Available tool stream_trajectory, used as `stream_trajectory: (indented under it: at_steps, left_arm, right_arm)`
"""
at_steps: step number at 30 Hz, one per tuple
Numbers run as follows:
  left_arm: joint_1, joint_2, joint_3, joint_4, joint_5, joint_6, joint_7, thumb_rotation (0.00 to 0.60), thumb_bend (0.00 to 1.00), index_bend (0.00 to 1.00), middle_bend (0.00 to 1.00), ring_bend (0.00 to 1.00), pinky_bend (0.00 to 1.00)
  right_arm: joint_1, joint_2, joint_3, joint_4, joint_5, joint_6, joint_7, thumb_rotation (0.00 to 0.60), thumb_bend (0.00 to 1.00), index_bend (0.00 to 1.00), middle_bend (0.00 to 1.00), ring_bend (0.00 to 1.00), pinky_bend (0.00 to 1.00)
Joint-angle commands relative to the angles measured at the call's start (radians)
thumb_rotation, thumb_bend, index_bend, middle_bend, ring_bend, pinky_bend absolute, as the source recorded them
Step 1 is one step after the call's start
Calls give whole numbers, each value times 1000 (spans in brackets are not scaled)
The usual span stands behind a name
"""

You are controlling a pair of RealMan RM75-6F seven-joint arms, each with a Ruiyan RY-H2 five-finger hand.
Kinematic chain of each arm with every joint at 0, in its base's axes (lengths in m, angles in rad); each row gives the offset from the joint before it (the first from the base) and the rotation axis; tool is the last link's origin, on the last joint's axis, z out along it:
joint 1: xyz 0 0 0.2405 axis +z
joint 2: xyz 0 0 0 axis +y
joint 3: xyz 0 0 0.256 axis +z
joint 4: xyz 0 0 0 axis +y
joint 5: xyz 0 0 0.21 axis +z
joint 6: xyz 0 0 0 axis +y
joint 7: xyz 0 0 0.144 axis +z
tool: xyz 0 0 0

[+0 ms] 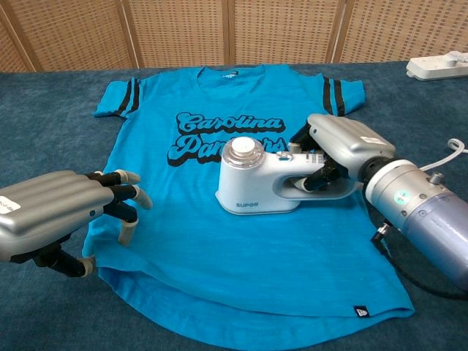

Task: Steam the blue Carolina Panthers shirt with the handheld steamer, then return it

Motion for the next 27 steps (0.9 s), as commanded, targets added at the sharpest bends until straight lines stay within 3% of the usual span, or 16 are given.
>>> stream_trajectory:
  at_steps: [1,13,27]
  left_arm:
    - [0,0,0,-1,1,0,-1,513,452,520,189,34,140]
    - [2,0,4,-4,7,2,0,507,453,520,189,34,139]
    - [3,-15,0,-4,-8,1,10,511,452,520,189,34,139]
  right_arm:
    - [12,-20,-1,0,-1,-2,-22,600,393,716,696,711,676]
    - [27,-33,11,23,1,3,-55,600,391,716,696,711,676]
    - [74,-24,102,189,36,-31,33,600,391,716,696,711,670]
